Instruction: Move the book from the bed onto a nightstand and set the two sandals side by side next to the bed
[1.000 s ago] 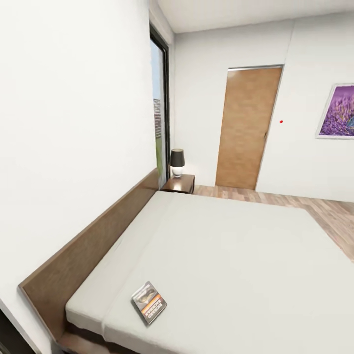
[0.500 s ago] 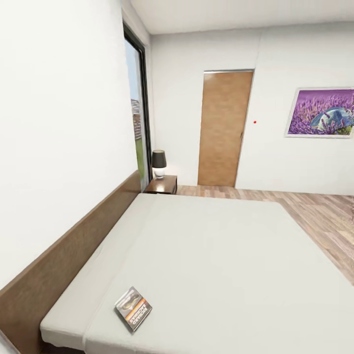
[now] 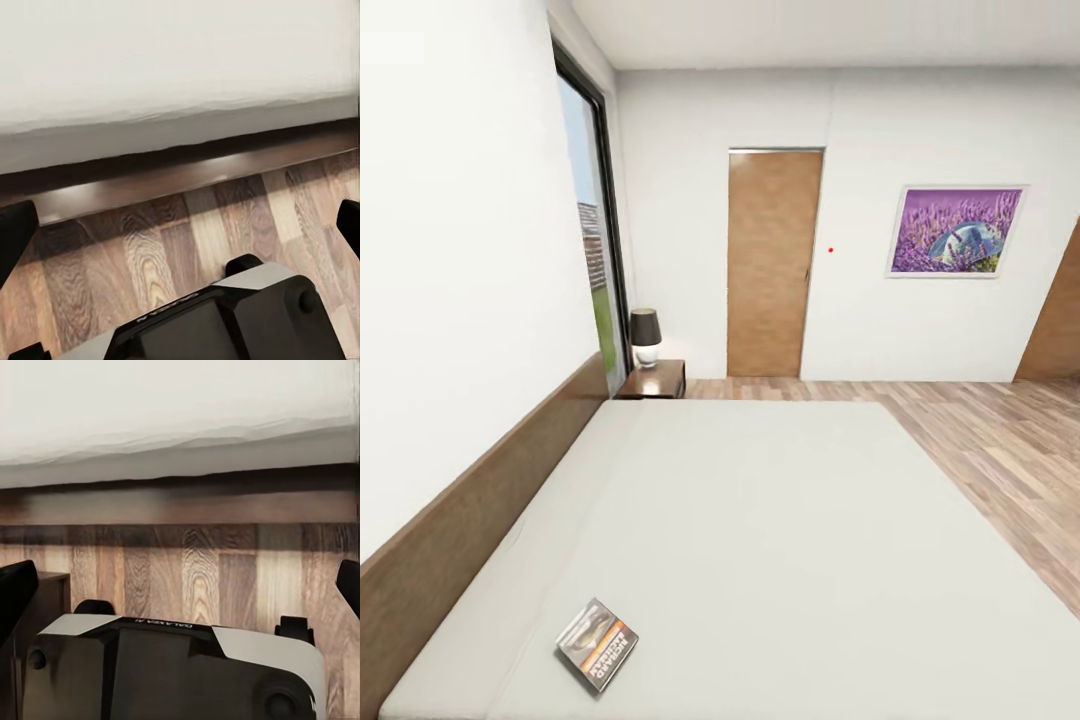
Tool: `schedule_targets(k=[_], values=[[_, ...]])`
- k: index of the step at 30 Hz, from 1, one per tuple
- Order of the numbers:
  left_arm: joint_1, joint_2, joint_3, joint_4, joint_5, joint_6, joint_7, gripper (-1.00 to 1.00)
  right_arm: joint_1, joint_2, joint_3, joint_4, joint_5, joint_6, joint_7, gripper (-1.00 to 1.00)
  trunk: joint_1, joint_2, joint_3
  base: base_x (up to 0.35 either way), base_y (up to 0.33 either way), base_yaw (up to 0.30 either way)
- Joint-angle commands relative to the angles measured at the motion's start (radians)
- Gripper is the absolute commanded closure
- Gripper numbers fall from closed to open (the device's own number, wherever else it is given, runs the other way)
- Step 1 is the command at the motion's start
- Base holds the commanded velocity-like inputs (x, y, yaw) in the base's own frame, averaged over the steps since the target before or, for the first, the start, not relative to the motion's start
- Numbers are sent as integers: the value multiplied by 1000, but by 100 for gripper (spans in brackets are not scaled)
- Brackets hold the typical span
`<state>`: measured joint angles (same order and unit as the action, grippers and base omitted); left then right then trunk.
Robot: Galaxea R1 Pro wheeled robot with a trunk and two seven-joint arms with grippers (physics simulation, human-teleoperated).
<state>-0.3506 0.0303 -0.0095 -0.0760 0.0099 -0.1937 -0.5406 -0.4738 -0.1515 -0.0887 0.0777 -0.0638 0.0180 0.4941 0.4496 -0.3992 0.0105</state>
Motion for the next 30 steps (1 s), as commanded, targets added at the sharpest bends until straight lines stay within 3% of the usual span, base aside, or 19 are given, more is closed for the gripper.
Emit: schedule_targets(k=[1, 10, 30], values=[[0, 0, -1, 1, 1, -4, -2, -100, -1, 0, -6, 4, -7, 2, 4, -100, 0, -1, 0, 0, 0, -265], [0, 0, -1, 1, 1, -4, -2, -100, -1, 0, -6, 4, -7, 2, 3, -100, 0, -1, 3, 0, 0, -190], [1, 0, -1, 1, 2, -4, -2, -100, -1, 0, -6, 4, -7, 2, 4, -100, 0, -1, 4, 0, 0, -10]])
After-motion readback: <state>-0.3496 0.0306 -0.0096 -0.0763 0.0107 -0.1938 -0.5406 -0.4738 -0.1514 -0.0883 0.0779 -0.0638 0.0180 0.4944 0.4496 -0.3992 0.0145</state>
